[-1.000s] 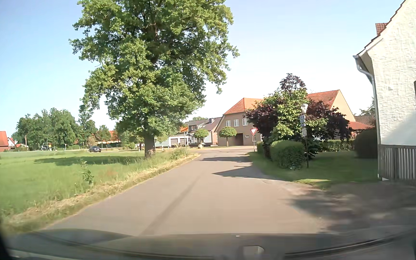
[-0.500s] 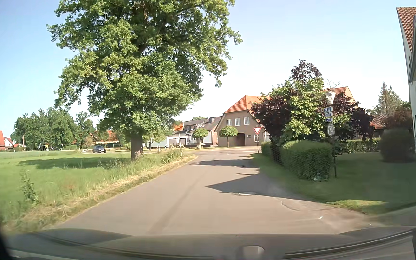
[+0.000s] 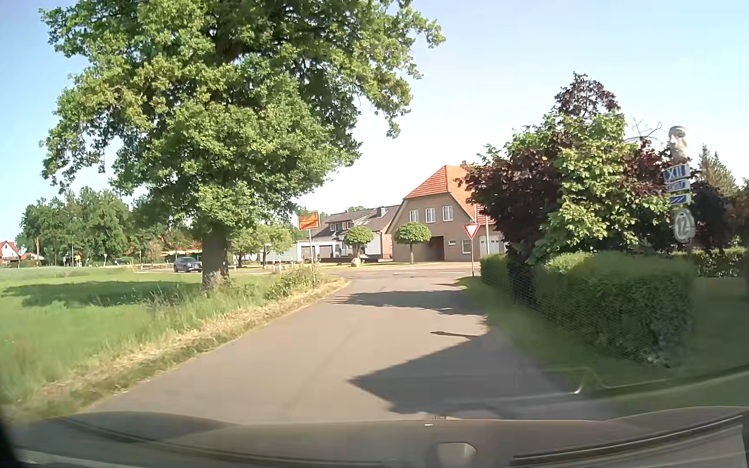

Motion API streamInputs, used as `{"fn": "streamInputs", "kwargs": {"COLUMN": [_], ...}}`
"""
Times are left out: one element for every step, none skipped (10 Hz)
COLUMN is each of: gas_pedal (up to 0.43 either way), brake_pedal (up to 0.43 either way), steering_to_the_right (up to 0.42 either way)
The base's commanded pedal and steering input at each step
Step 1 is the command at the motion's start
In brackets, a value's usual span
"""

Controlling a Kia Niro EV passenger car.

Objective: Follow the waypoints while adhering to traffic rules and regulations

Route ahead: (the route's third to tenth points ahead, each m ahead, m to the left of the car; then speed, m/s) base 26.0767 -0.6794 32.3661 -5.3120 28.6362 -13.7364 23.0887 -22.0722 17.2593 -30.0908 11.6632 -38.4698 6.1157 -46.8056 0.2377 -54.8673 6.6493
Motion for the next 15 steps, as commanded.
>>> {"fn": "streamInputs", "kwargs": {"gas_pedal": [0.067, 0.067, 0.059, 0.059, 0.059, 0.039, 0.008, 0.0, 0.0, 0.0, 0.0, 0.0, 0.0, 0.0, 0.0], "brake_pedal": [0.006, 0.006, 0.006, 0.006, 0.006, 0.006, 0.006, 0.006, 0.006, 0.006, 0.006, 0.006, 0.006, 0.024, 0.079], "steering_to_the_right": [0.0, 0.0, 0.0, 0.0, 0.001, 0.001, 0.003, 0.004, 0.006, 0.008, 0.008, 0.008, 0.008, 0.008, 0.008]}}
